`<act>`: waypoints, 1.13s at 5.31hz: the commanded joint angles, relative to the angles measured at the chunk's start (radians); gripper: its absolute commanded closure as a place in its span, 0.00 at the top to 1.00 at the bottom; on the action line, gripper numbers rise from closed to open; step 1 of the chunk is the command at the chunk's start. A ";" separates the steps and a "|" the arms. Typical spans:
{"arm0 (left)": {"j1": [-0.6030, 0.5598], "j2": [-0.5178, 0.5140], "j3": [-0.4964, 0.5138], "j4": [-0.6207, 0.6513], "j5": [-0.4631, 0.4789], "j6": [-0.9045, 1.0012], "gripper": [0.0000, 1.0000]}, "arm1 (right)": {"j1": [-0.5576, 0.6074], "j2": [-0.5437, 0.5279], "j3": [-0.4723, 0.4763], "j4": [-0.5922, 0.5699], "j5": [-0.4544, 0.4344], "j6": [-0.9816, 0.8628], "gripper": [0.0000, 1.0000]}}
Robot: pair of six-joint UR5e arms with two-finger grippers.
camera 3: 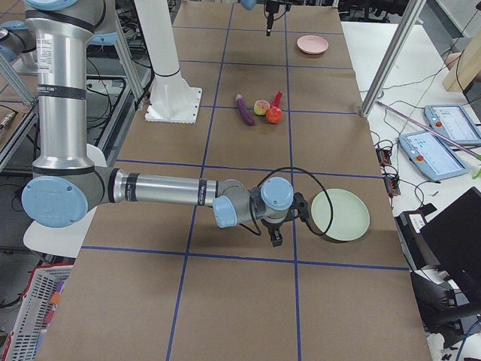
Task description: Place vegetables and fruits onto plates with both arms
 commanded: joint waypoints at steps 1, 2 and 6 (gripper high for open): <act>0.144 -0.128 -0.004 -0.013 0.091 -0.164 1.00 | -0.007 0.000 -0.002 0.006 0.002 0.000 1.00; 0.257 -0.220 0.011 -0.010 0.171 -0.157 1.00 | -0.013 0.000 -0.002 0.006 0.003 0.000 1.00; 0.484 -0.445 0.137 -0.002 0.484 0.226 0.99 | -0.022 0.000 -0.002 0.006 0.035 0.017 1.00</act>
